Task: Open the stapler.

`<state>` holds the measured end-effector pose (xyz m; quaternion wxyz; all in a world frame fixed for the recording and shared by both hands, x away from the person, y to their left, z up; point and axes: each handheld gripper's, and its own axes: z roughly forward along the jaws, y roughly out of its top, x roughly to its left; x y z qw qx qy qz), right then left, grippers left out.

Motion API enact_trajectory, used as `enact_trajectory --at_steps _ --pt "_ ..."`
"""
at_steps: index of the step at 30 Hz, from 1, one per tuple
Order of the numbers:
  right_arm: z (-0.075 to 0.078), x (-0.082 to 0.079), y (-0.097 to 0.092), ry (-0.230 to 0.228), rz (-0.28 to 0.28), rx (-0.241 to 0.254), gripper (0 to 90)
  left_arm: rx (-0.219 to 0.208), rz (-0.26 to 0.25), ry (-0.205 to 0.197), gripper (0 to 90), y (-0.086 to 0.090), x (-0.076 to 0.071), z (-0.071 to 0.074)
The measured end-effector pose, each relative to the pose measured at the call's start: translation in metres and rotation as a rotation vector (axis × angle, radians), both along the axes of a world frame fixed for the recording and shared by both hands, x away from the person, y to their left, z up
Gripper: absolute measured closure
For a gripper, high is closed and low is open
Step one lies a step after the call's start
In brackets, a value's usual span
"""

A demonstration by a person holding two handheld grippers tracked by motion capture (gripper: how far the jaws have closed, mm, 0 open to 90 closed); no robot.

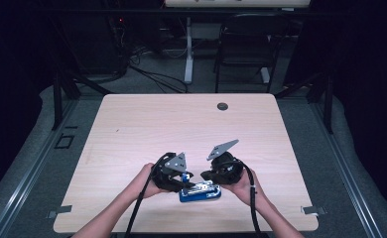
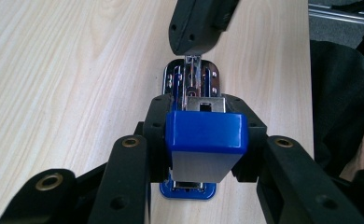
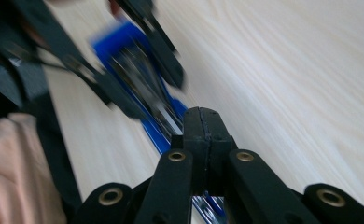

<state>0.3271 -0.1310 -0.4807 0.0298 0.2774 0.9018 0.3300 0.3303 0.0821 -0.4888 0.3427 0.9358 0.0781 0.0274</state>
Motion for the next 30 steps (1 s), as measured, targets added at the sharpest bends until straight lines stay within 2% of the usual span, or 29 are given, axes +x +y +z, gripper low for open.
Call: enact_trajectory --at_steps 1,2,3,4,5,7,8,14,21,25,26,30 --pt "-0.005 0.002 -0.001 0.004 -0.001 -0.023 90.0 0.004 -0.004 0.003 65.3 0.001 0.0 0.0" --pt "-0.005 0.002 -0.001 0.004 -0.001 -0.023 90.0 0.004 -0.004 0.003 65.3 0.001 0.0 0.0" --pt "-0.014 0.006 -0.002 0.032 0.0 -0.053 90.0 0.004 -0.005 0.002 65.3 0.001 0.0 0.0" --pt "-0.014 0.006 -0.002 0.032 0.0 -0.053 90.0 0.004 -0.005 0.002 65.3 0.001 0.0 0.0" --pt "-0.021 0.007 -0.002 0.058 -0.005 -0.091 90.0 0.004 -0.003 0.002 65.4 0.001 0.0 0.0" --pt "-0.022 0.008 -0.002 0.062 -0.004 -0.103 90.0 0.006 -0.003 -0.003 65.4 0.002 0.0 0.001" --pt "-0.025 0.009 -0.002 0.064 -0.001 -0.134 90.0 0.002 -0.003 0.0 65.3 0.002 0.0 0.0" --pt "-0.034 0.011 -0.004 0.089 -0.033 -0.162 90.0 -0.009 0.006 -0.003 65.4 0.002 -0.001 -0.001" --pt "-0.039 0.013 -0.004 0.104 -0.034 -0.193 90.0 0.004 0.0 -0.009 65.4 -0.001 -0.002 -0.001" --pt "-0.041 0.013 -0.005 0.111 -0.032 -0.185 90.0 0.003 0.006 -0.01 65.5 -0.001 -0.002 -0.001" --pt "-0.041 0.013 -0.003 0.111 -0.028 -0.191 90.0 0.013 0.002 -0.008 65.5 -0.001 -0.002 -0.001" --pt "-0.044 0.012 0.0 0.11 -0.032 -0.202 90.0 0.011 0.012 -0.009 65.6 0.001 -0.003 -0.001"
